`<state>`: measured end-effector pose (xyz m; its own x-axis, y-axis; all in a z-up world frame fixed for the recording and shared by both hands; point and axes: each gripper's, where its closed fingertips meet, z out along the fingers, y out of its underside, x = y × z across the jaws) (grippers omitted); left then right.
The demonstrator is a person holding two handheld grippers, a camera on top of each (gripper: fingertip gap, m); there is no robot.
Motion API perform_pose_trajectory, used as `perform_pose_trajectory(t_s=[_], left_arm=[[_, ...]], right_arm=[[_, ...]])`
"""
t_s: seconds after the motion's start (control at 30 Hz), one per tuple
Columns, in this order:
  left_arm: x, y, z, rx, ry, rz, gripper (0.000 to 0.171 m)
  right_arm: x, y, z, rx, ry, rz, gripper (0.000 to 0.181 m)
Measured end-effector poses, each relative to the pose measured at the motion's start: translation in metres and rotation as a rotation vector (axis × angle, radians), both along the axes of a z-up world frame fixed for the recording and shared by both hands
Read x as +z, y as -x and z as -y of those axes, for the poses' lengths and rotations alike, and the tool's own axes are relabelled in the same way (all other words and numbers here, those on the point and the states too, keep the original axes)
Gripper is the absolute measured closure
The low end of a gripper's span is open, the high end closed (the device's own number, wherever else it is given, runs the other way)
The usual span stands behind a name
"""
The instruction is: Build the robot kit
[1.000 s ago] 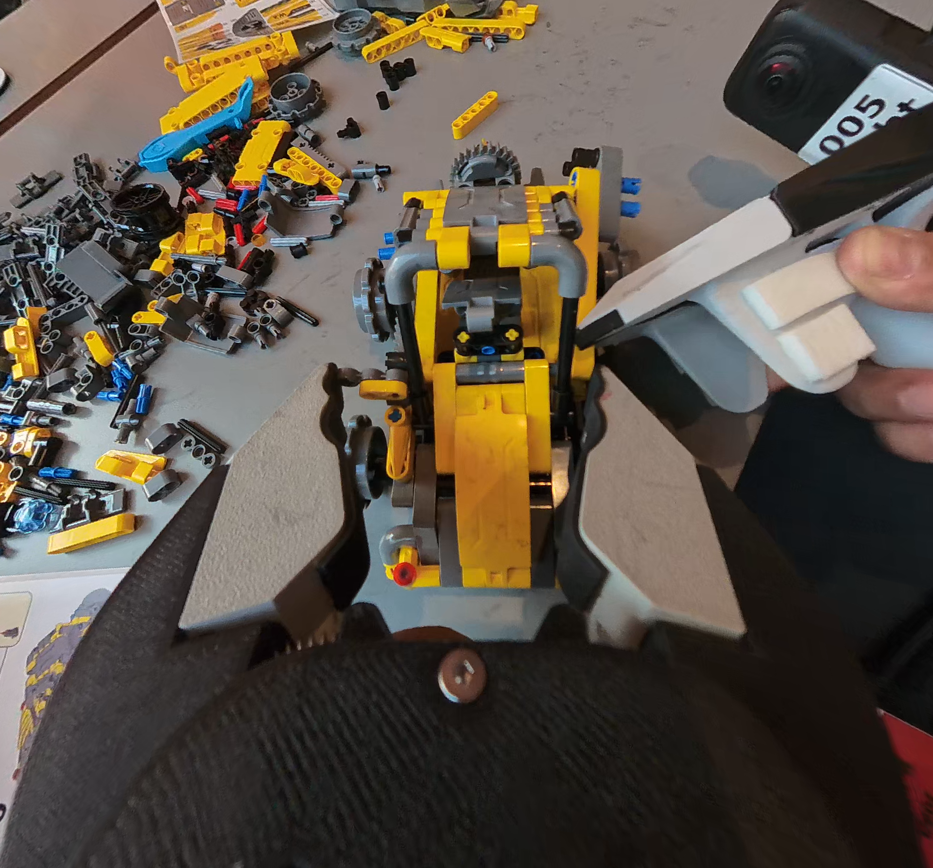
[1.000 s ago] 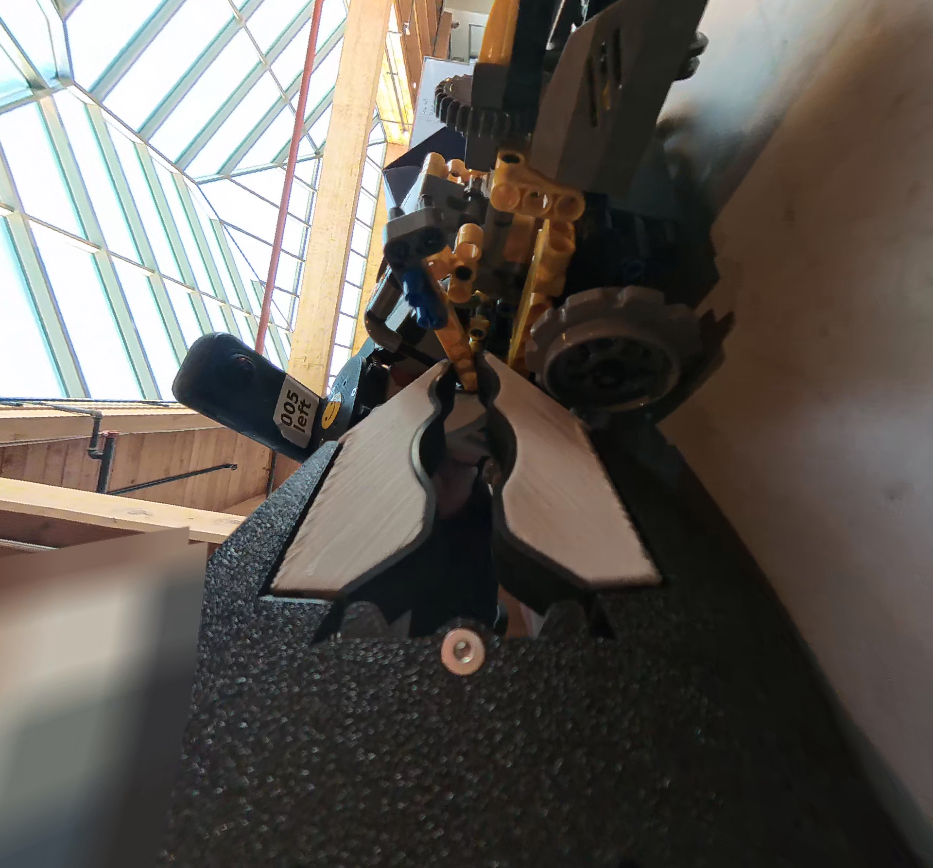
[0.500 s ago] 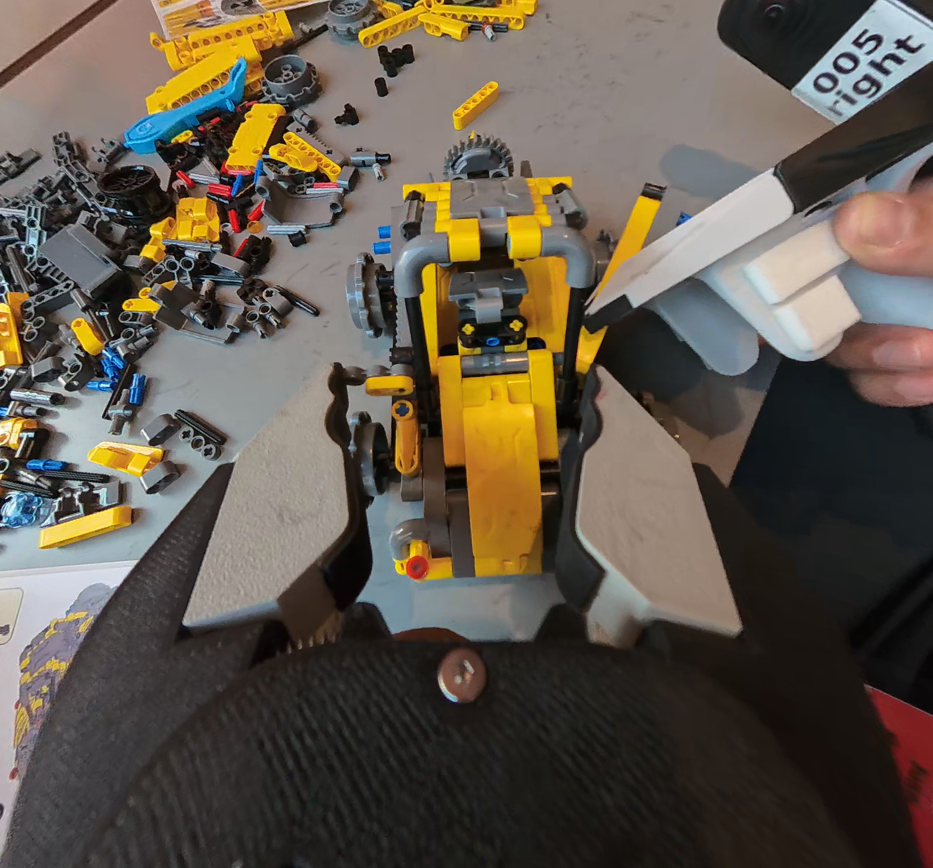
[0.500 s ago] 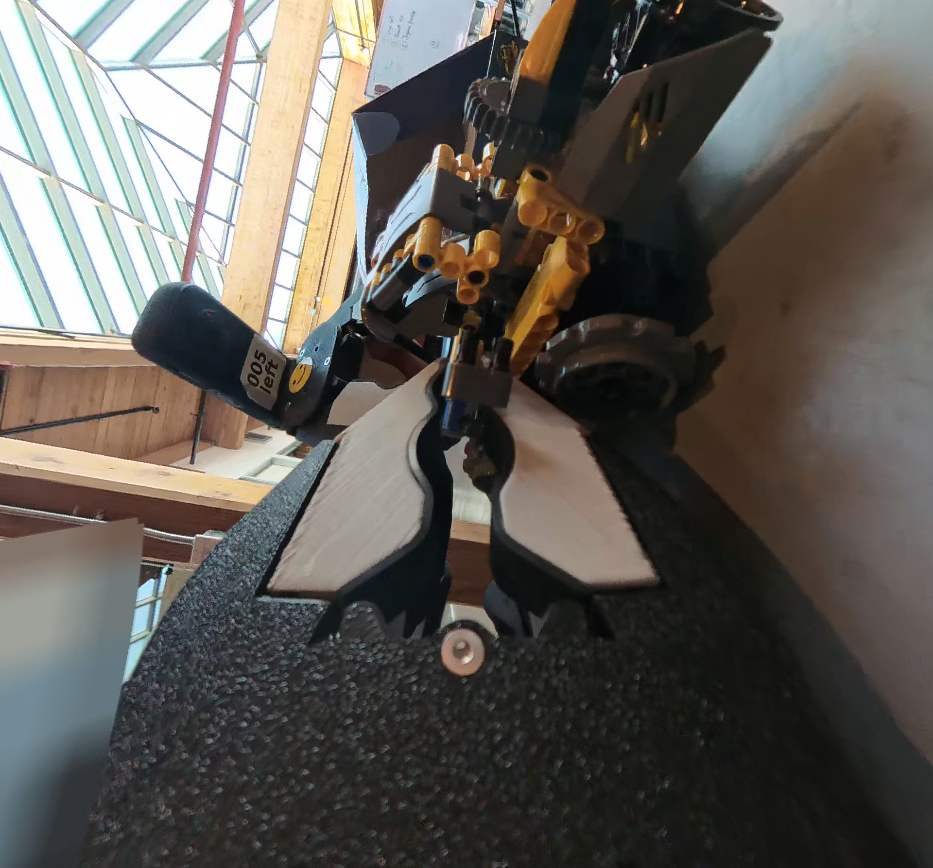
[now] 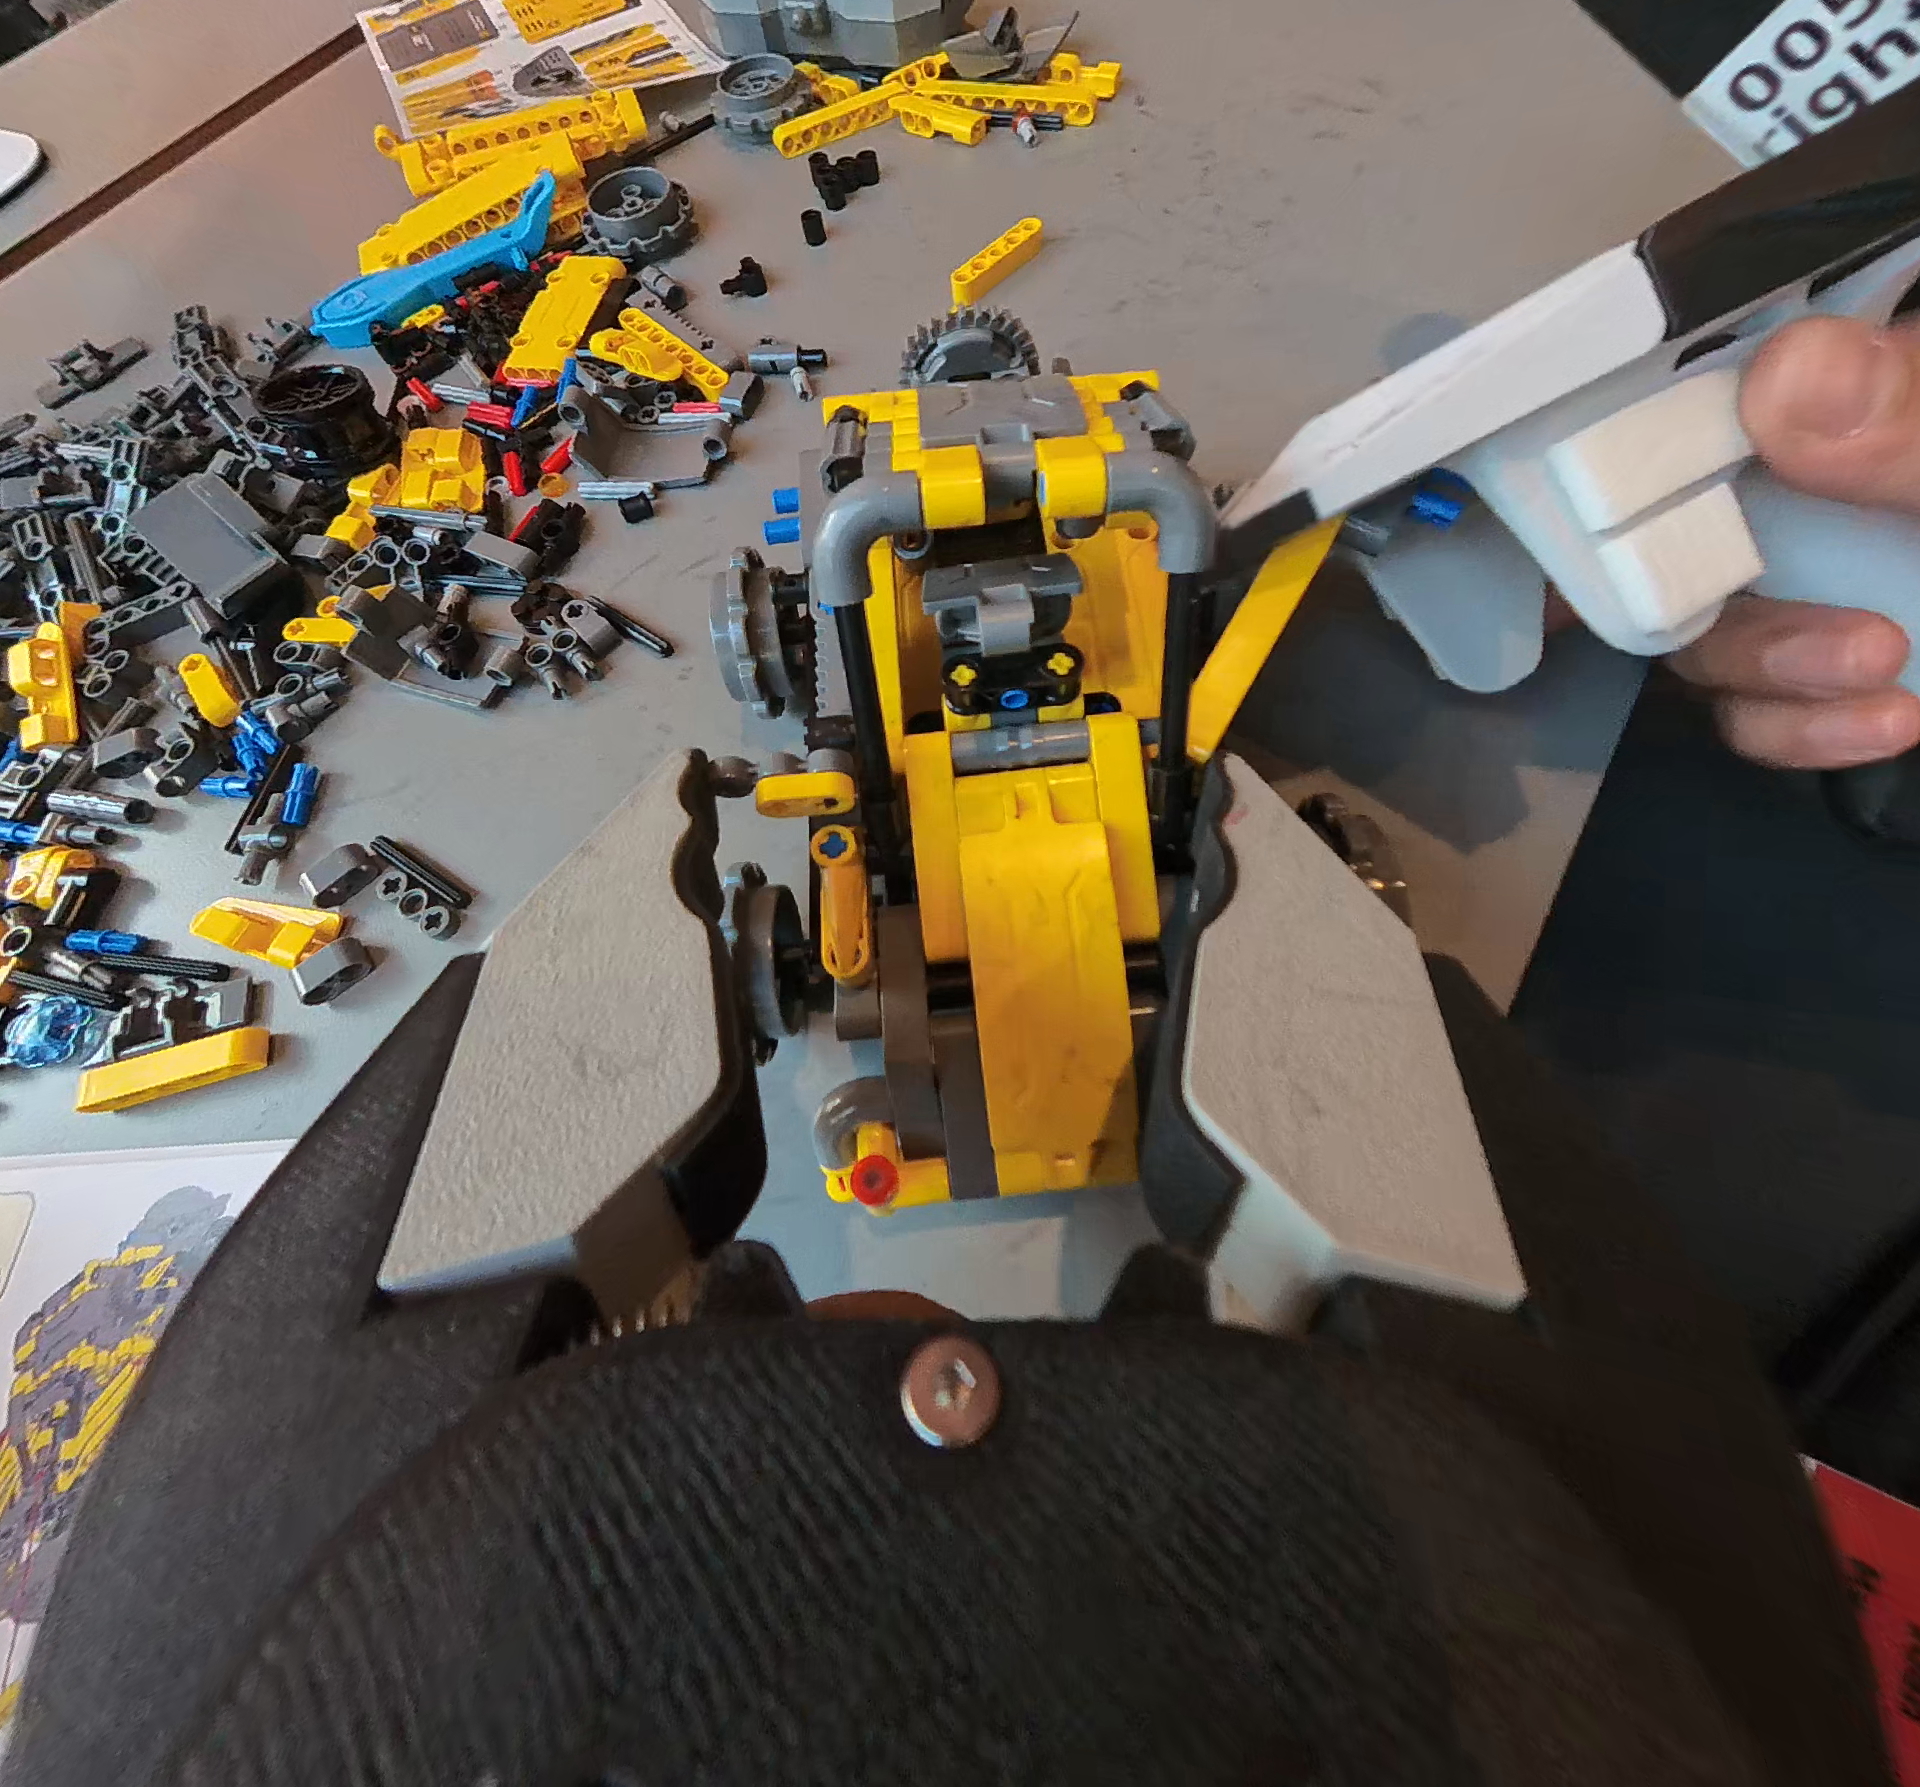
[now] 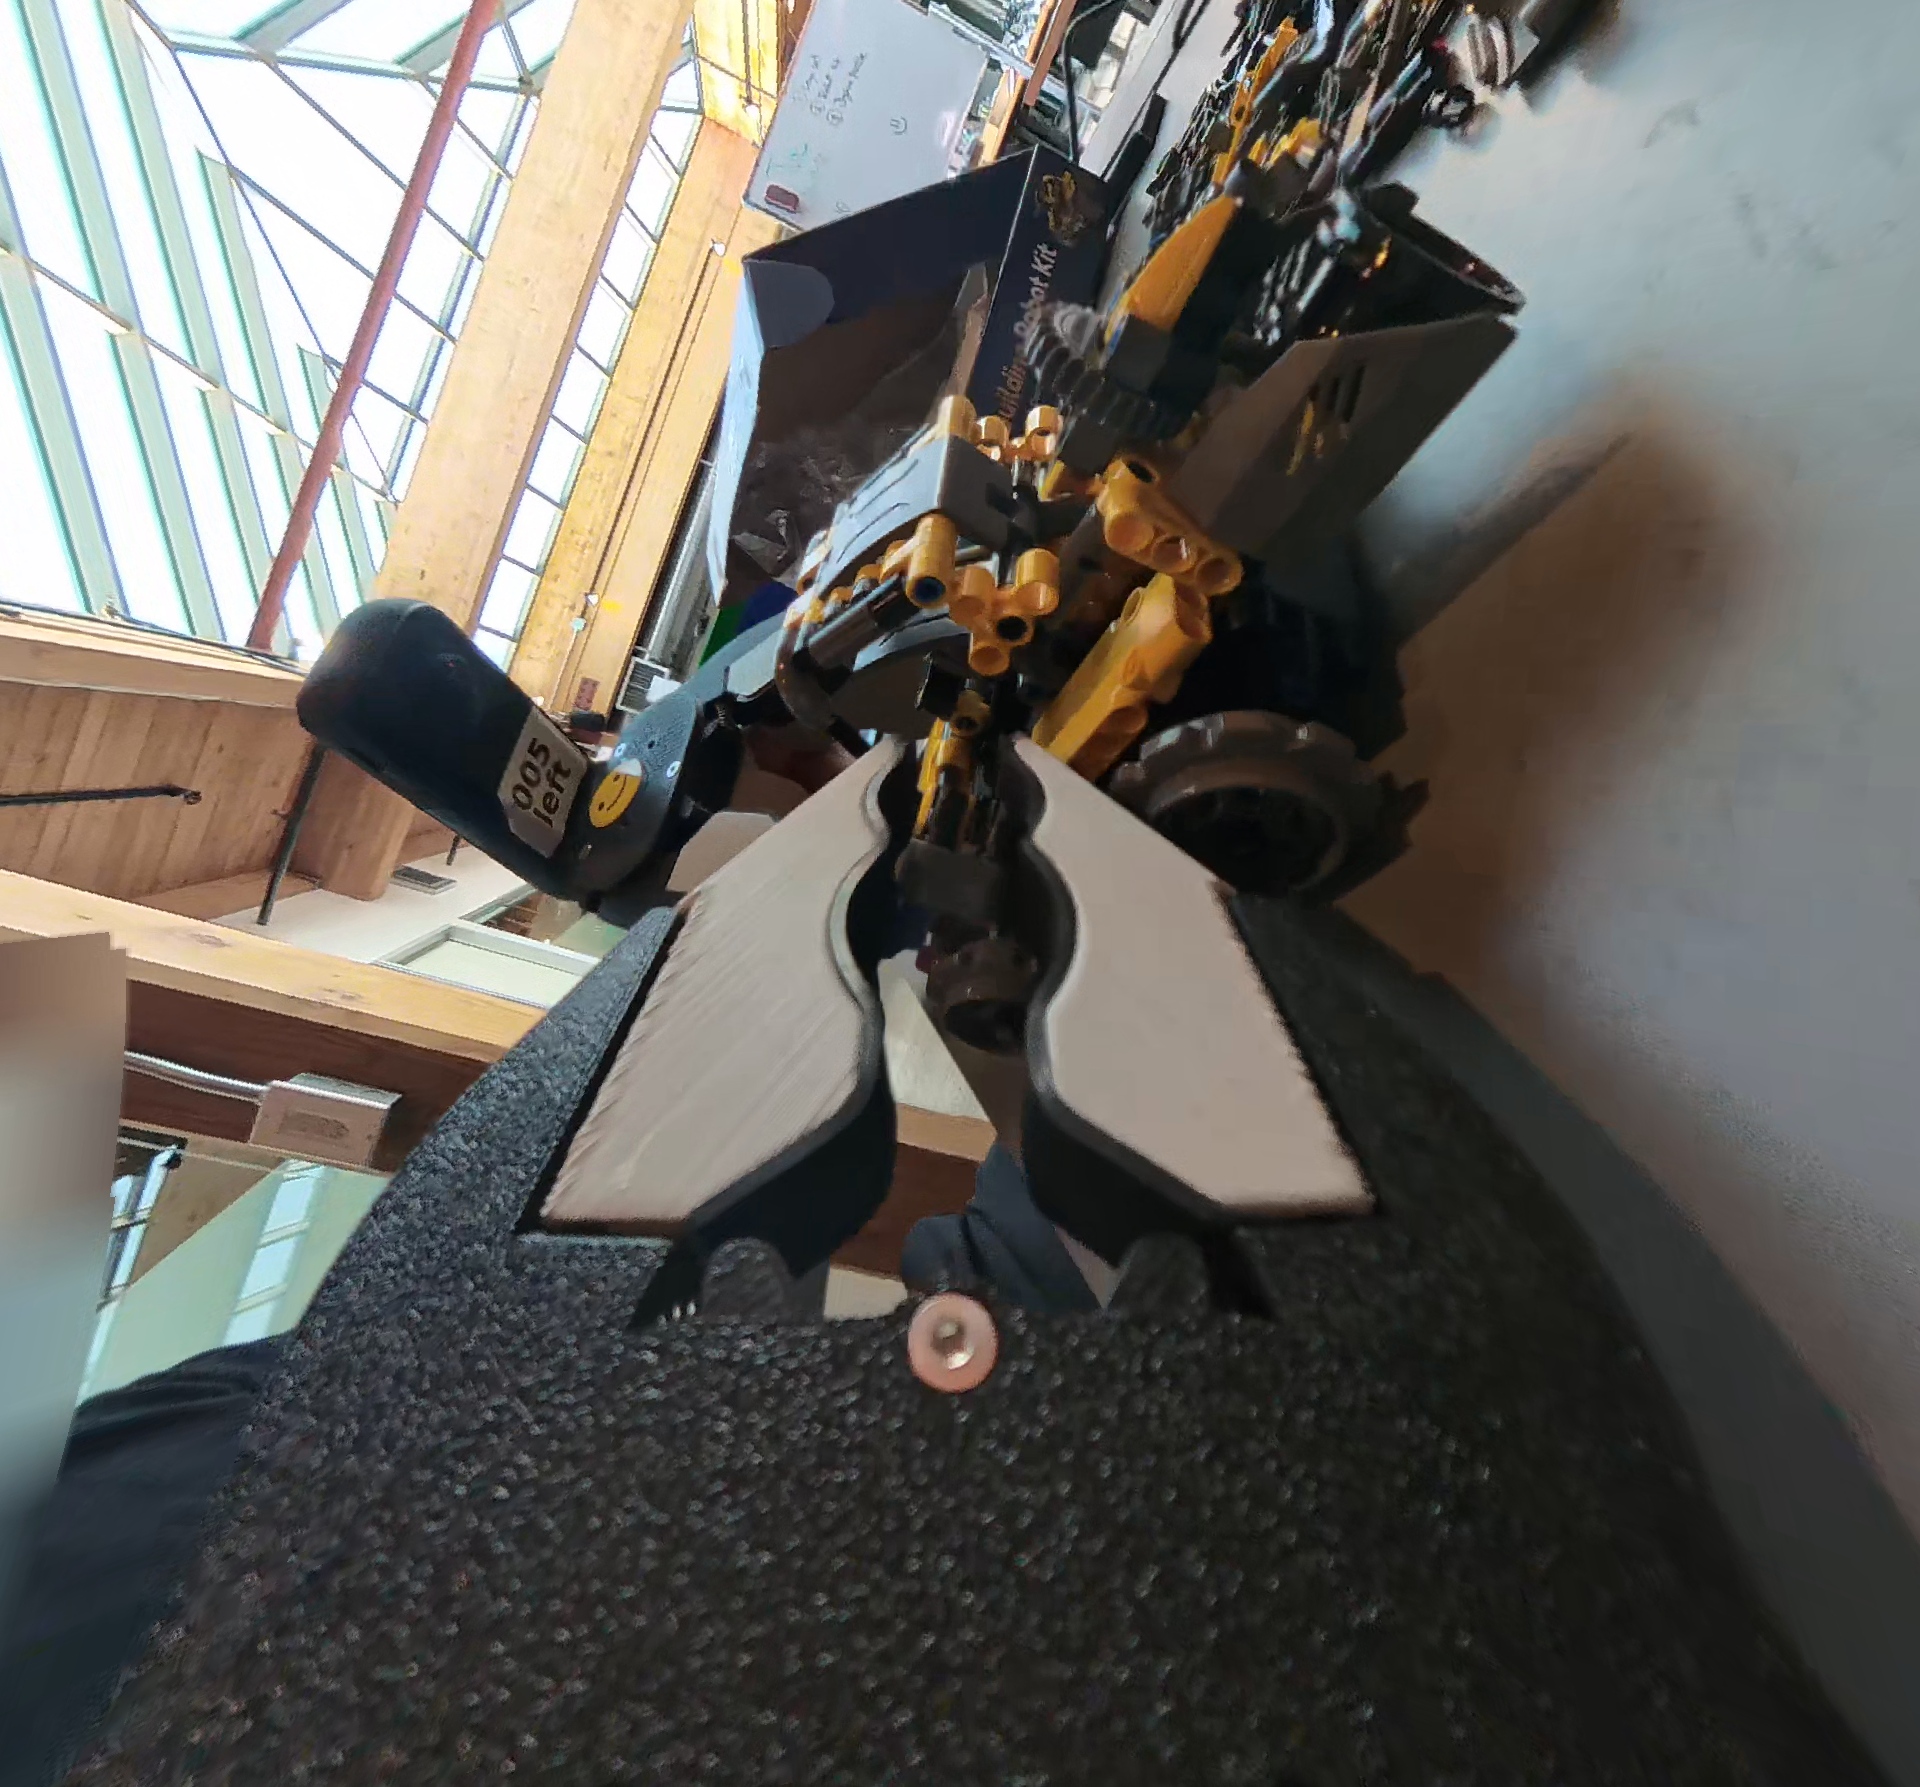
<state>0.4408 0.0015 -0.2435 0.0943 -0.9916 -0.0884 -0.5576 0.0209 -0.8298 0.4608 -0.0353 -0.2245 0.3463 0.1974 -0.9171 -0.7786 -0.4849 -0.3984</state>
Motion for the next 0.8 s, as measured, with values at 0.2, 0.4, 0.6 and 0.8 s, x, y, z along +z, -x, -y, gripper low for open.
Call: perform_pose_trajectory(t_s=[0.2, 0.4, 0.6, 0.8], left_arm=[[-0.002, 0.001, 0.0, -0.002, -0.018, -0.011, 0.081], [-0.001, 0.004, 0.004, -0.002, 0.001, 0.002, 0.076], [0.02, 0.021, 0.012, -0.017, -0.109, 0.032, 0.085], [0.048, 0.015, 0.06, -0.211, -0.094, 0.093, 0.131]], right_arm=[[0.006, -0.007, -0.01, 0.012, -0.009, 0.019, 0.167], [0.006, -0.006, -0.01, 0.004, -0.039, -0.022, 0.167], [0.018, -0.011, -0.001, -0.006, -0.096, -0.038, 0.168], [0.039, 0.008, 0.016, 0.097, -0.167, -0.055, 0.167]])
